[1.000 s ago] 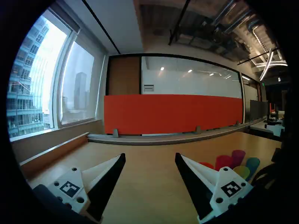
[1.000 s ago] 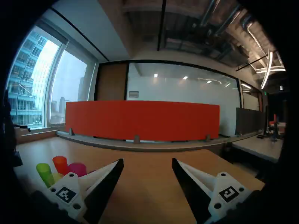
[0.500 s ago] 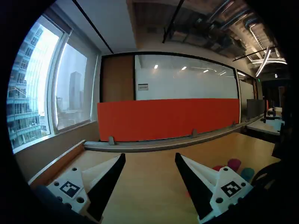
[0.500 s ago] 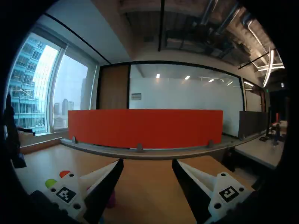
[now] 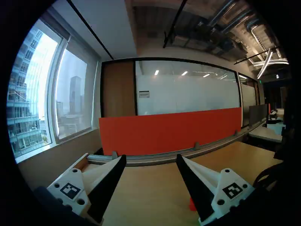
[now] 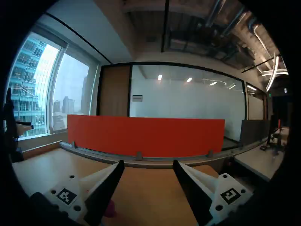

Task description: Pour water

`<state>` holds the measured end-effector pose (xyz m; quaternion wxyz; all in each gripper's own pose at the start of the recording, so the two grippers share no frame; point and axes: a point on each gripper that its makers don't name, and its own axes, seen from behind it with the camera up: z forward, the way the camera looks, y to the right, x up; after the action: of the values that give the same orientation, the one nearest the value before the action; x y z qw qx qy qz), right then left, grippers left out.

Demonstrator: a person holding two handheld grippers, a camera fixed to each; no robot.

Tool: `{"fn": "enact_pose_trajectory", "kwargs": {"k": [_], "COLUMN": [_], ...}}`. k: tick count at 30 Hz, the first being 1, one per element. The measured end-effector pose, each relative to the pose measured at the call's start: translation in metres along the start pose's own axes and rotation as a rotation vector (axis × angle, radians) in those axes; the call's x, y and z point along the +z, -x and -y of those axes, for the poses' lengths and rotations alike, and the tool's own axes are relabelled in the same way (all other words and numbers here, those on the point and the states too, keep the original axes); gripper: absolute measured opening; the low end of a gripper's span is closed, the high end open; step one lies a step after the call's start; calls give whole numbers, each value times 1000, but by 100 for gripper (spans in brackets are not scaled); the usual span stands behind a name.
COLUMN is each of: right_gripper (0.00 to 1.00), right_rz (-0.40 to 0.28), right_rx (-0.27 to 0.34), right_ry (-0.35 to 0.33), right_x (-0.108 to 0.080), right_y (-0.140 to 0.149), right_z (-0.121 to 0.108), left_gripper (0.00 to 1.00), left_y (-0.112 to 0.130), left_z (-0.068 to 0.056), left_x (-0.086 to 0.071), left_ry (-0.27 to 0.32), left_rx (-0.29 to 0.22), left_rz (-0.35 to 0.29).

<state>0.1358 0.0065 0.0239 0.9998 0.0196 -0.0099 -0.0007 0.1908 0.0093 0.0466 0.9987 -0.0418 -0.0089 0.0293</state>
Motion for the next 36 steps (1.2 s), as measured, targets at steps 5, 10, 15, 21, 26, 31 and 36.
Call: {"fn": "enact_pose_trajectory", "kwargs": {"k": [5, 10, 15, 21, 26, 31, 36], "right_gripper": [100, 100, 100, 100, 100, 100, 100], "right_rz": [-6, -2, 10, 30, 33, 22, 9], "right_rx": [-5, -4, 6, -9, -18, -18, -16], "right_ry": [-9, -21, -39, -65, -118, -210, -316], "right_x": [2, 3, 4, 7, 7, 4, -4], "right_y": [-16, -19, -17, -11, -10, -14, -20], "right_z": [3, 6, 10, 14, 27, 48, 73], "left_gripper": [98, 99, 99, 99, 99, 99, 99], "left_y": [-13, -21, -22, -20, -18, -20, -24], "left_z": [-4, -7, -13, -23, -33, -48, -65], "left_x": [4, 7, 10, 14, 15, 12, 7], "left_ry": [24, 41, 71, 122, 170, 238, 312], "left_rx": [-1, 4, -5, -19, -25, -11, -14], "left_rz": [6, -3, 2, 9, 17, 11, 3]}}
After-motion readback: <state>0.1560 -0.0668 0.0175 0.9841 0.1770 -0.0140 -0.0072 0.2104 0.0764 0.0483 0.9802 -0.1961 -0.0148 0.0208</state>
